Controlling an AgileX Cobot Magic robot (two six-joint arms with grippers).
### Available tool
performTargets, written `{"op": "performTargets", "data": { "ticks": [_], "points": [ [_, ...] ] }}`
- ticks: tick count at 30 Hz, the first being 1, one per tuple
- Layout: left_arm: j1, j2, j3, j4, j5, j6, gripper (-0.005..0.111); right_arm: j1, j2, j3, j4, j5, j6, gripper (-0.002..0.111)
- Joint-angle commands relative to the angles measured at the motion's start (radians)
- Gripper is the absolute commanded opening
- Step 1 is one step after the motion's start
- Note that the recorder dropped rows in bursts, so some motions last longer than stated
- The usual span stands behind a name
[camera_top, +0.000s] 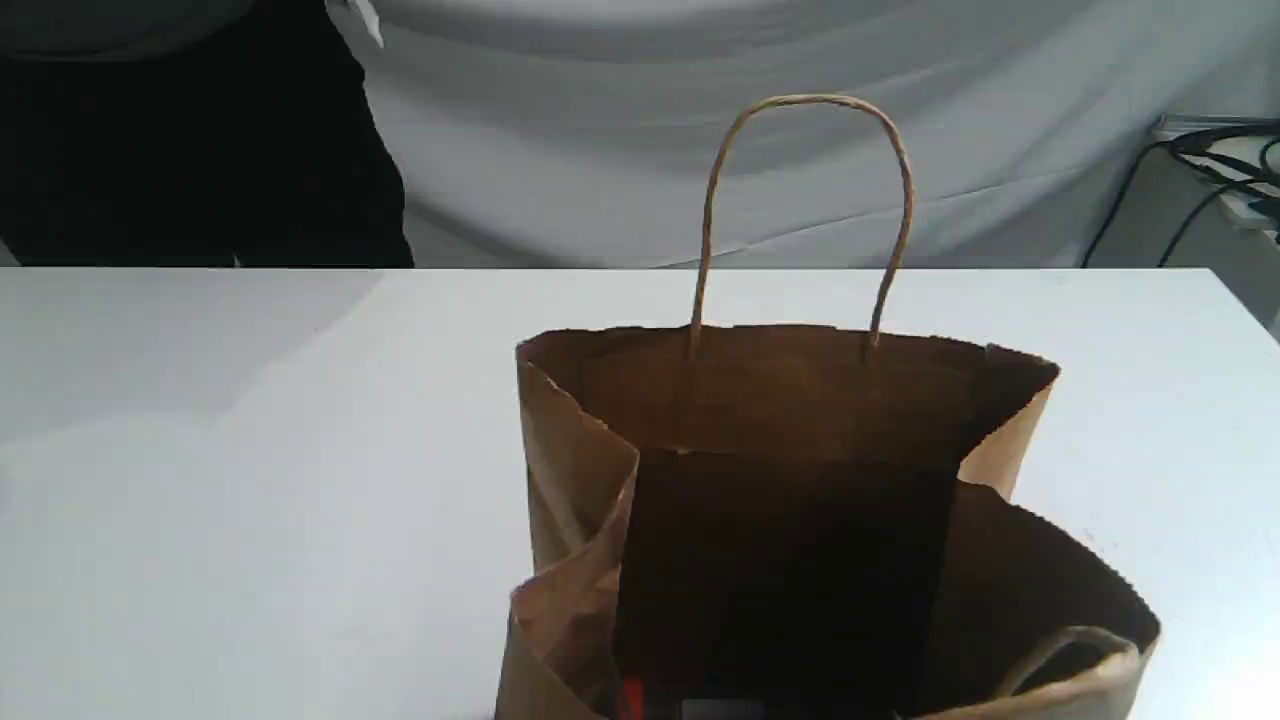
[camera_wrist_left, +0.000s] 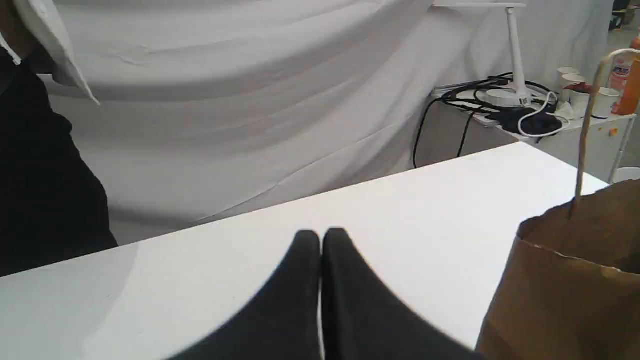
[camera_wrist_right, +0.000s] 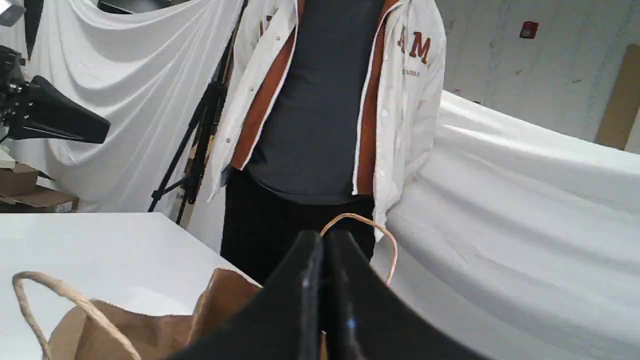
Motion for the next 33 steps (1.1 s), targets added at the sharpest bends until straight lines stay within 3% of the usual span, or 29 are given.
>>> {"op": "performTargets", "data": {
  "ticks": [1,5,12,17,22,27,33],
  "points": [
    [-0.004,-0.006,0.005,-0.005,-0.002,-0.012,0.000,0.001,-0.002,0.005,0.007,0.000,0.006,0.000],
    [-0.004,-0.006,0.005,-0.005,-0.002,-0.012,0.000,-0.063,-0.007,0.014,0.007,0.010,0.006,0.000],
    [-0.004,-0.006,0.005,-0.005,-0.007,-0.012,0.000,-0.418,-0.009,0.258,0.007,-0.010,-0.005,0.000],
    [-0.004,-0.006,0.005,-0.005,-0.007,-0.012,0.000,-0.575,-0.057,0.417,-0.018,-0.143,-0.063,0.000],
    [-0.004,-0.006,0.005,-0.005,-0.007,-0.012,0.000,-0.685,-0.136,0.442,-0.065,-0.064,-0.075,0.000],
    [-0.004,-0.006,0.005,-0.005,-0.007,-0.012,0.000,-0.773,-0.149,0.442,0.074,0.010,-0.075,0.000],
    [-0.004,-0.006,0.005,-0.005,-0.007,-0.011,0.000,-0.805,-0.203,0.448,0.083,0.095,-0.080,0.000]
  ]
}}
